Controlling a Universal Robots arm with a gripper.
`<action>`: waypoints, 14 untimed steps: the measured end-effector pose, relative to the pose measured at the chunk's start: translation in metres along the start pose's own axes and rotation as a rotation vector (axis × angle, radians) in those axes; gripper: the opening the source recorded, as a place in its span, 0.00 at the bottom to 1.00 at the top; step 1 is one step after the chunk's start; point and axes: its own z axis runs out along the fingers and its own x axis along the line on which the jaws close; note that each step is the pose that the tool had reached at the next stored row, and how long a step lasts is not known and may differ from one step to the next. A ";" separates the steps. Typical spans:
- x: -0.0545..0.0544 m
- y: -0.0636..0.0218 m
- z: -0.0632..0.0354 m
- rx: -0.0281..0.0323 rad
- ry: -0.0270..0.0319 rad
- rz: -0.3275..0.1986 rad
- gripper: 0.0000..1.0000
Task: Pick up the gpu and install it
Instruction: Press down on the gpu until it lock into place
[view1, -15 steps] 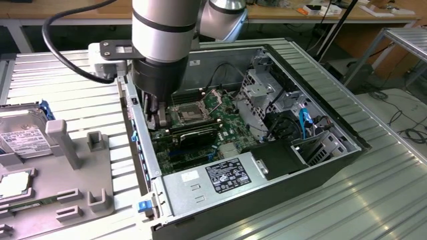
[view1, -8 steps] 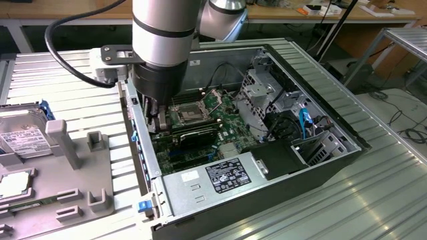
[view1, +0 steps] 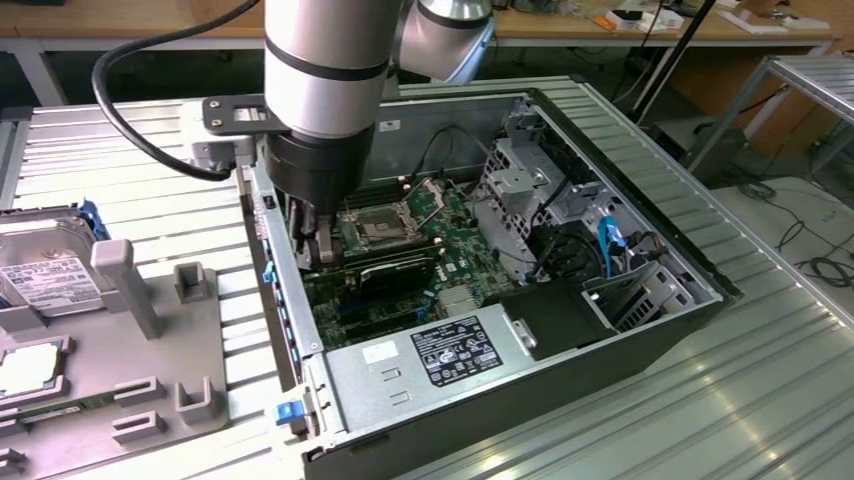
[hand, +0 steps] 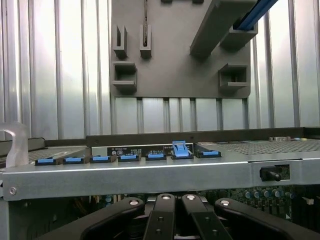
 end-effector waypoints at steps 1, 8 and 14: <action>0.000 0.0000 0.0004 -0.0001 0.0000 0.000 0.11; 0.000 0.0001 0.0043 0.0010 0.0003 0.000 0.11; -0.002 0.0003 -0.0094 -0.0046 -0.0002 0.001 0.11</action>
